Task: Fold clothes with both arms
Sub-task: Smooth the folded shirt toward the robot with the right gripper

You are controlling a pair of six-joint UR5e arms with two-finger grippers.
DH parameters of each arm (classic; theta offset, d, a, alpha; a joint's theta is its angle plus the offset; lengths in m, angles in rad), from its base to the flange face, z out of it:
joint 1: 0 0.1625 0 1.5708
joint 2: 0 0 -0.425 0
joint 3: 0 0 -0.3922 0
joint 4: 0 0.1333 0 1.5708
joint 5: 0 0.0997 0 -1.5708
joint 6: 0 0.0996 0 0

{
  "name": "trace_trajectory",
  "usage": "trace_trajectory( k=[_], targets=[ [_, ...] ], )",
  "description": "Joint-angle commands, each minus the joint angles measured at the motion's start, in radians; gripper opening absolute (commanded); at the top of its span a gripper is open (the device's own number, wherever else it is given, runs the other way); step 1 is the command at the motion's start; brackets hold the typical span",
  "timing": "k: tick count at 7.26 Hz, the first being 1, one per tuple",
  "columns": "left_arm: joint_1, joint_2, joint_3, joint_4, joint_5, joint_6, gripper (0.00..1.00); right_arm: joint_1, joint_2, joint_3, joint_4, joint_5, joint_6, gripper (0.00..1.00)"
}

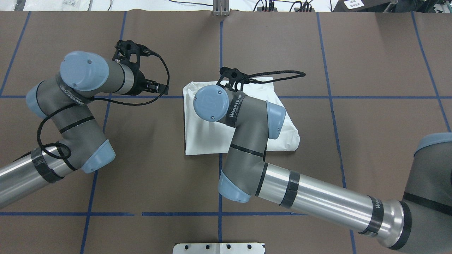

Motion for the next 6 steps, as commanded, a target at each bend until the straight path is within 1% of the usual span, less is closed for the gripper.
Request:
trace_trajectory(
  k=[1,2,3,5,6],
  targets=[
    [0.000,0.000,0.000,0.000,0.000,-0.005,1.00,-0.039,-0.014,-0.001,-0.041,-0.055,0.032,1.00],
    [0.000,0.000,0.000,0.000,0.000,-0.005,1.00,-0.039,-0.022,-0.014,-0.041,-0.057,0.017,1.00],
    [0.001,0.000,0.000,0.000,0.000,-0.007,1.00,-0.010,-0.027,-0.021,-0.035,-0.073,-0.023,1.00],
    [0.001,0.000,0.000,0.000,0.000,-0.007,1.00,0.068,-0.036,-0.049,-0.013,-0.075,-0.073,1.00],
    [0.001,0.000,-0.001,0.000,0.000,-0.010,1.00,0.096,-0.036,-0.113,0.070,-0.081,-0.086,1.00]
  ],
)
